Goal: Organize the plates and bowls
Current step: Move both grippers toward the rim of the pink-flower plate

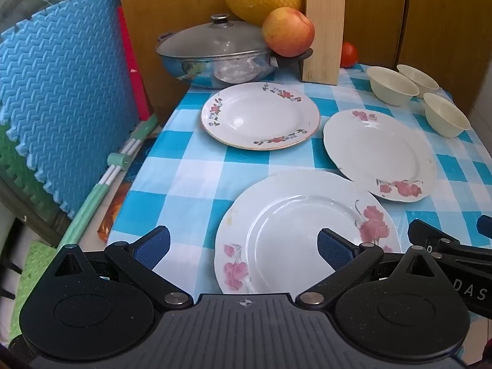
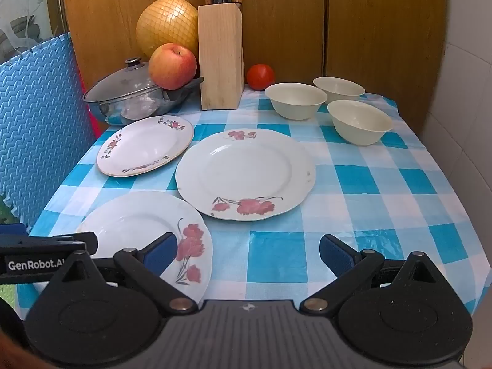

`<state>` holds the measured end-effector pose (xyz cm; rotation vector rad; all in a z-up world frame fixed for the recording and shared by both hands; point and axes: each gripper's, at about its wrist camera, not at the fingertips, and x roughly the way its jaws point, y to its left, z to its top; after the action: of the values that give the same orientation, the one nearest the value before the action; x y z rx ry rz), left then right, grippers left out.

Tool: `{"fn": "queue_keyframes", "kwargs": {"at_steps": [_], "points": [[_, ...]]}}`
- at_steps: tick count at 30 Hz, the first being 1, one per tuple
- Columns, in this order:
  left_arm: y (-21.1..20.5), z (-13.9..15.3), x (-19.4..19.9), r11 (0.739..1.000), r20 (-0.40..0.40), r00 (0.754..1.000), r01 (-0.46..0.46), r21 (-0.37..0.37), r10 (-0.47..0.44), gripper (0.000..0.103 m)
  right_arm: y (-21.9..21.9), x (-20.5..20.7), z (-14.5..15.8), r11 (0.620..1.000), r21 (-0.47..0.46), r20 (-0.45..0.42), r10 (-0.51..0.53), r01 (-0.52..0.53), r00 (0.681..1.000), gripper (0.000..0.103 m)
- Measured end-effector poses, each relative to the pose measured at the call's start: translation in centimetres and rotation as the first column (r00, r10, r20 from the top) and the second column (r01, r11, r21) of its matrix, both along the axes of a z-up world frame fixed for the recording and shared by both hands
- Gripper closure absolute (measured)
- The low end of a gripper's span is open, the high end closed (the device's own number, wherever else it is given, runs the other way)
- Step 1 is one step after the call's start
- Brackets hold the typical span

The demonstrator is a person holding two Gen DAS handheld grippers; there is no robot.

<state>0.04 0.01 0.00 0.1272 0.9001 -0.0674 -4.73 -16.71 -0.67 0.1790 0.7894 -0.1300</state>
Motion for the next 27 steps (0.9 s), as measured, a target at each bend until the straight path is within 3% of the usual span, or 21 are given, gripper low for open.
{"fn": "queue_keyframes", "kwargs": {"at_steps": [27], "points": [[-0.6, -0.2, -1.2, 0.999, 0.011, 0.999, 0.051, 0.018, -0.051, 0.001, -0.2, -1.7, -0.1, 0.999, 0.006, -0.013, -0.04, 0.04, 0.999, 0.006]]}}
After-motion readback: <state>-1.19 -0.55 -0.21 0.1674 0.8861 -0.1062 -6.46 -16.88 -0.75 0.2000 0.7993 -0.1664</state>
